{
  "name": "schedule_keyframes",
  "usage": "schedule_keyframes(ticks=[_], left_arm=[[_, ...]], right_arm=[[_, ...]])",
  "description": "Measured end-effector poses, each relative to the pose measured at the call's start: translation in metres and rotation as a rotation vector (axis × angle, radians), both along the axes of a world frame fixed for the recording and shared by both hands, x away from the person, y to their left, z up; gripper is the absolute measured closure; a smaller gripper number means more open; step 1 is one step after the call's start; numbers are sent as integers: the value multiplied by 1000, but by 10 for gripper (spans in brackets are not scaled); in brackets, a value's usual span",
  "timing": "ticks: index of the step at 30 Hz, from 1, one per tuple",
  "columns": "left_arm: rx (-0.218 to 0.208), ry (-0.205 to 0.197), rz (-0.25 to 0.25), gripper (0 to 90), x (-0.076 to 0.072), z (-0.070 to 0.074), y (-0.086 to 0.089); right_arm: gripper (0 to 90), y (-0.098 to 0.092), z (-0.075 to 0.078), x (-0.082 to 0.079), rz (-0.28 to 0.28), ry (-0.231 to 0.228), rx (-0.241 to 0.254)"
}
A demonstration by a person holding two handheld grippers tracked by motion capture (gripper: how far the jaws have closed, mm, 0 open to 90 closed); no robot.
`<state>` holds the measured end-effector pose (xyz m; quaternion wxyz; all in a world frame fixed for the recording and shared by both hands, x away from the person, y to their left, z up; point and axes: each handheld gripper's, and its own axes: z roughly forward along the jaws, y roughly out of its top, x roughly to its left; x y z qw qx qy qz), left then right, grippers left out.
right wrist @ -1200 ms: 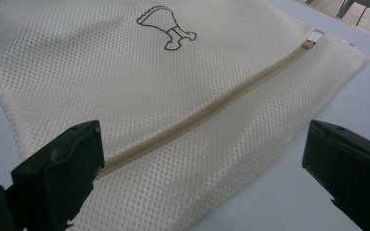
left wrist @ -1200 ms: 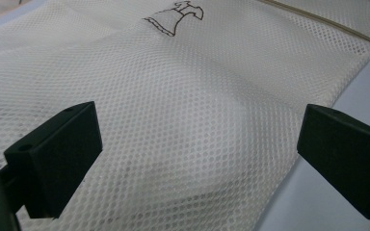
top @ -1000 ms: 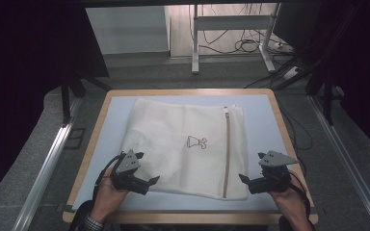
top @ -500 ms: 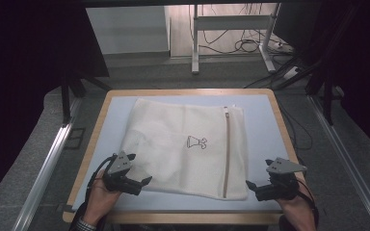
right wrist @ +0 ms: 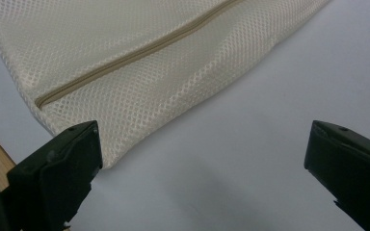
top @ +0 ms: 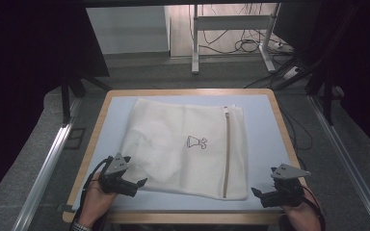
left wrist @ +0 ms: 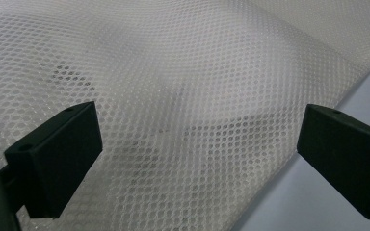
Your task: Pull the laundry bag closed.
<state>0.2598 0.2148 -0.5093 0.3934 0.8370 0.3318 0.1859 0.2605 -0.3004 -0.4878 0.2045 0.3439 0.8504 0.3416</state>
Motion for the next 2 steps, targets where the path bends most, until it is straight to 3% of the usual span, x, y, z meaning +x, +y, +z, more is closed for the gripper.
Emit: schedule_keyframes(ticks=[2], left_arm=[[0,-4,-1,17,0,1,0]], right_arm=[[0,0,0,0,3,0,-1]])
